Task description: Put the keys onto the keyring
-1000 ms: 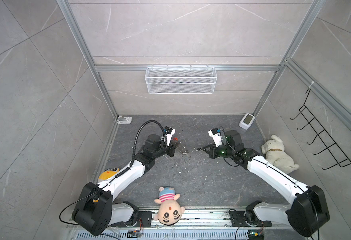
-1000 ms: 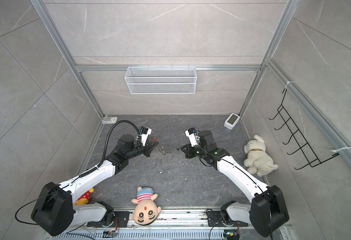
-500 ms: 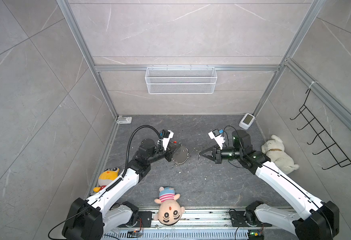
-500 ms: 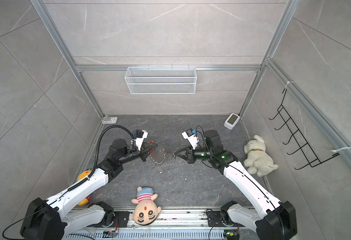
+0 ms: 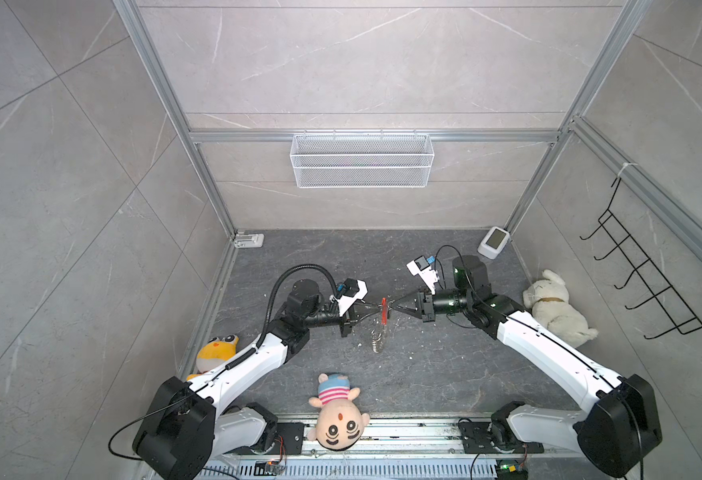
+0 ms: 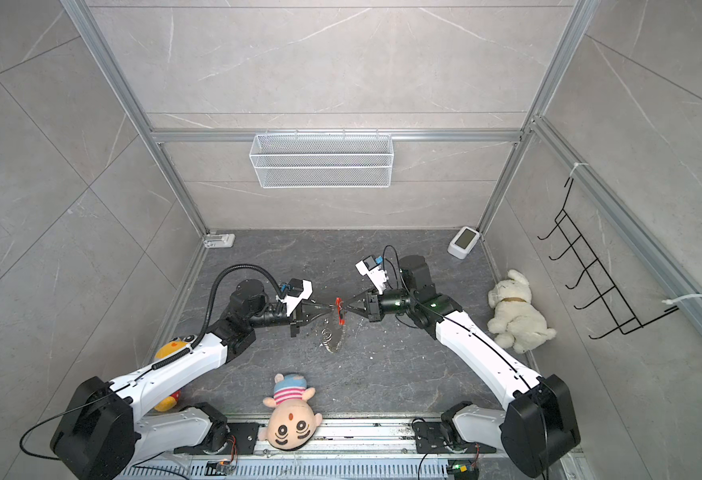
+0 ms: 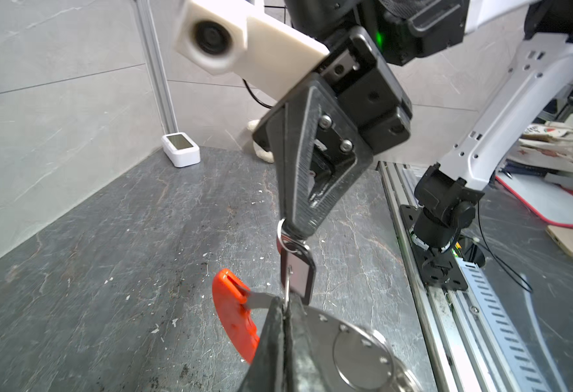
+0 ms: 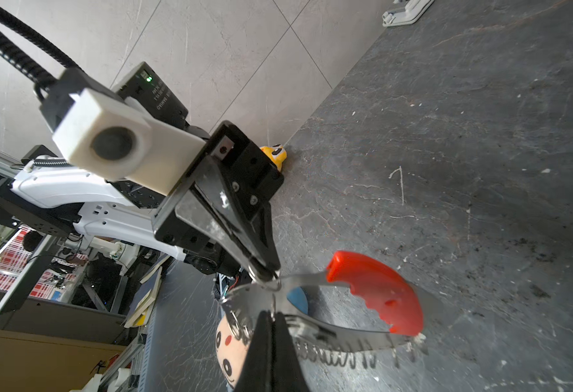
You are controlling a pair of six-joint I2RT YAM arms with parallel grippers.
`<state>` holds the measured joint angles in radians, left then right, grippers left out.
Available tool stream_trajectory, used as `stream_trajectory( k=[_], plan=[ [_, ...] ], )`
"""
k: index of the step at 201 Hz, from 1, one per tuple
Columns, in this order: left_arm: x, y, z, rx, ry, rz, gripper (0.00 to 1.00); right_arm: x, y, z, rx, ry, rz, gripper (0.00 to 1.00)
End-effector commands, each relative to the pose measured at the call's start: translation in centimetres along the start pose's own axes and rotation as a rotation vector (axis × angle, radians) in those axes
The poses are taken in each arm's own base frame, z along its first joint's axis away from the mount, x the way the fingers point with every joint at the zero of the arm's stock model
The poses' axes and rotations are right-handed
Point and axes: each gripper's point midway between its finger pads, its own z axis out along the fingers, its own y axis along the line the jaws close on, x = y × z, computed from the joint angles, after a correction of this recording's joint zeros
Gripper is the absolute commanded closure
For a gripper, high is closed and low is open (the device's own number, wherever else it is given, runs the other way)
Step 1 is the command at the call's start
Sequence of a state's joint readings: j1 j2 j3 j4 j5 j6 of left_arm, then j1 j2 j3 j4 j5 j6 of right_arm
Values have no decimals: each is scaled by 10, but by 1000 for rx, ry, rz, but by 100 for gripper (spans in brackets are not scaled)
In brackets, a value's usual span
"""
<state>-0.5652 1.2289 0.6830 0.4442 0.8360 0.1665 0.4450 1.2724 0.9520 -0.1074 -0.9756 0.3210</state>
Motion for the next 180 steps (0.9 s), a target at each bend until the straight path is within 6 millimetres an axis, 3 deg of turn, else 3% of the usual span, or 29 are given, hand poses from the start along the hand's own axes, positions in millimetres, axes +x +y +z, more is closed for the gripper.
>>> stream_trajectory(
  k=[1, 28, 113, 180],
  plan=[
    [-34, -1, 4, 47, -103, 155, 100, -19, 18, -1, -64, -46, -63, 100],
    [-35, 1, 11, 95, -110, 92, 100, -20, 18, -2, -74, -68, -69, 100],
    [-31, 17, 11, 12, -125, 56, 100, -7, -2, -11, -74, -48, -11, 100],
    [-25, 19, 13, 9, -119, 57, 100, -13, 5, -8, -117, -43, -7, 100]
  ],
)
